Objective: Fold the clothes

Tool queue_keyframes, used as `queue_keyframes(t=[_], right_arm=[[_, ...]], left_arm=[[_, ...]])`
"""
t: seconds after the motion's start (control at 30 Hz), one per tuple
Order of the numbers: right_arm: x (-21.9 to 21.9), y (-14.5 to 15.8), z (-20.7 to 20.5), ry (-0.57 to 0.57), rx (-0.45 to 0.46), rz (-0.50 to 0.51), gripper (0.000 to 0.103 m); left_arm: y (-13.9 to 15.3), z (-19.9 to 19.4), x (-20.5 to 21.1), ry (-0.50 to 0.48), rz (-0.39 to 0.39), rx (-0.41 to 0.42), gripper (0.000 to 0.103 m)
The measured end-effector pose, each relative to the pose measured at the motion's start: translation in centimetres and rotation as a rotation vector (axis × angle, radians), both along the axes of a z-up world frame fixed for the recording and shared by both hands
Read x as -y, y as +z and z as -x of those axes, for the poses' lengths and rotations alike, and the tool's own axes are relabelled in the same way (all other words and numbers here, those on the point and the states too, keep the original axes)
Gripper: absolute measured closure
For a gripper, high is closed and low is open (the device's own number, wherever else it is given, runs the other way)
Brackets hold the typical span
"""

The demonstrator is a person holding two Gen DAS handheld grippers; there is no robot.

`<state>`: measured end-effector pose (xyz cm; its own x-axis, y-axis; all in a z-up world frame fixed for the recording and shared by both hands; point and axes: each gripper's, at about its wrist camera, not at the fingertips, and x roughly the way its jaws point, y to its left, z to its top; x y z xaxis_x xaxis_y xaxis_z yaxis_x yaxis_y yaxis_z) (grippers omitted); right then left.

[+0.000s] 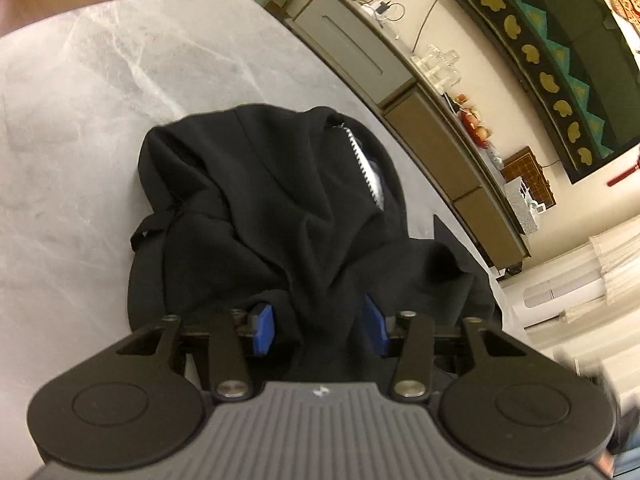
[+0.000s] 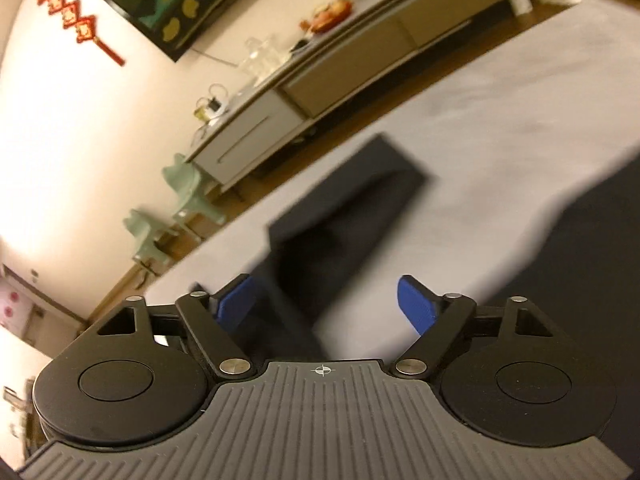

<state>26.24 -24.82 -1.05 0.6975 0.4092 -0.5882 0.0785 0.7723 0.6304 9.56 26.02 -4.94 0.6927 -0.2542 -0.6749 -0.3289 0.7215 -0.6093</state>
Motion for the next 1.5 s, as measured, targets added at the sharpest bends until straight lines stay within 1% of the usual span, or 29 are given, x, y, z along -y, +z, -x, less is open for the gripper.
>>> queue_keyframes(t=[0.07,0.2,0.23,0.3,0.33,0.37,0.43,0.47,0.53,0.6,0.63,0.7,0.77,0.8,0.83,0.9,0.93,1.0,1.03,1.07,1.13,1.23,1.3,1.33,1.37,1.4,1.43,1.47,1.5], right_arm=[[-1.7,-1.5,-4.1,-0.025,-0.047,-0.009,0.020],[-4.1,-5.1,-10.4,-0.118,-0.155,0.022,0.020],[-4.3,-5.6,-11.3,-0.129,-0.165,0.020,0.025],[-4.6,-6.6,-13.1,-0.150,-0.184,0.017,0.041],[-4.8,-7.1,-14.0,-0.161,-0.194,0.015,0.068],[-4.9,-7.0,-14.6,-0.163,-0.186,0.020,0.101],[-5.2,-5.4,-15.0,-0.145,-0.124,0.044,0.102],[-5.2,-3.9,-14.8,-0.129,-0.065,0.054,0.103],[-4.6,1.5,-11.8,-0.084,0.136,0.033,0.103],[-3.1,6.4,-6.6,-0.046,0.308,0.032,0.103],[-2.0,8.2,-3.1,-0.031,0.379,0.050,0.103],[0.2,10.2,3.9,-0.027,0.465,0.108,0.103],[2.8,8.9,10.2,-0.059,0.439,0.196,0.103],[4.0,7.1,12.5,-0.078,0.379,0.240,0.103],[5.4,4.2,14.1,-0.100,0.277,0.282,0.103],[8.2,-1.4,17.0,-0.146,0.076,0.347,0.095],[9.6,-3.4,18.0,-0.173,0.006,0.344,0.092],[11.8,-5.5,20.0,-0.228,-0.075,0.320,0.090],[12.2,-5.7,20.6,-0.231,-0.075,0.336,0.082],[11.6,-4.9,20.6,-0.206,-0.026,0.386,0.060],[10.2,-3.4,20.6,-0.153,0.077,0.511,0.035],[4.6,-2.4,20.6,0.021,0.233,0.794,0.016],[1.2,-3.3,20.2,0.171,0.290,0.909,0.012],[-0.2,-4.3,19.8,0.236,0.287,0.948,0.010],[-1.1,-5.3,19.1,0.271,0.262,0.991,0.012],[-1.3,-6.3,18.3,0.272,0.219,1.032,0.016],[-1.2,-7.2,17.2,0.253,0.164,1.063,0.028],[-0.6,-7.7,16.5,0.238,0.124,1.053,0.037],[0.5,-7.7,16.1,0.226,0.100,0.997,0.038]], left_arm=[[0.1,0.4,-0.4,0.008,-0.003,0.005,0.053],[-0.6,0.7,-1.4,0.037,0.054,-0.016,0.053],[-0.7,0.6,-1.5,0.037,0.058,-0.019,0.053],[-0.7,0.4,-1.4,0.033,0.055,-0.021,0.053],[-0.7,0.2,-1.3,0.029,0.045,-0.020,0.053],[-0.6,0.1,-1.2,0.026,0.036,-0.021,0.053],[-0.6,0.0,-1.3,0.027,0.033,-0.022,0.053],[-0.6,0.0,-1.4,0.035,0.037,-0.022,0.053],[-0.5,0.2,-1.8,0.055,0.044,-0.022,0.053],[-0.4,0.7,-2.1,0.075,0.053,-0.019,0.053],[-0.4,0.9,-2.2,0.080,0.057,-0.017,0.053],[-0.3,1.4,-2.1,0.082,0.057,-0.015,0.052],[-0.3,1.8,-1.8,0.078,0.054,-0.015,0.050],[-0.4,1.8,-1.7,0.072,0.054,-0.017,0.050],[-0.5,1.8,-1.6,0.063,0.057,-0.021,0.050],[-0.8,1.8,-1.3,0.040,0.061,-0.026,0.049],[-0.9,1.7,-1.1,0.023,0.063,-0.027,0.048],[-1.1,1.7,-0.6,-0.009,0.056,-0.029,0.047],[-1.3,1.8,-0.5,-0.018,0.052,-0.030,0.046],[-1.4,1.9,-0.3,-0.025,0.047,-0.030,0.046],[-1.7,2.0,-0.3,-0.025,0.047,-0.039,0.046],[-2.0,1.8,-0.5,-0.016,0.050,-0.048,0.045],[-2.1,1.6,-0.4,-0.014,0.047,-0.052,0.045],[-2.2,1.5,-0.4,-0.016,0.044,-0.055,0.045],[-2.3,1.4,-0.3,-0.019,0.041,-0.059,0.045],[-2.4,1.4,-0.3,-0.021,0.039,-0.062,0.045],[-2.5,1.3,-0.2,-0.023,0.036,-0.065,0.045],[-2.6,1.2,-0.1,-0.025,0.033,-0.069,0.045],[-2.5,1.1,-0.1,-0.027,0.031,-0.067,0.045]])
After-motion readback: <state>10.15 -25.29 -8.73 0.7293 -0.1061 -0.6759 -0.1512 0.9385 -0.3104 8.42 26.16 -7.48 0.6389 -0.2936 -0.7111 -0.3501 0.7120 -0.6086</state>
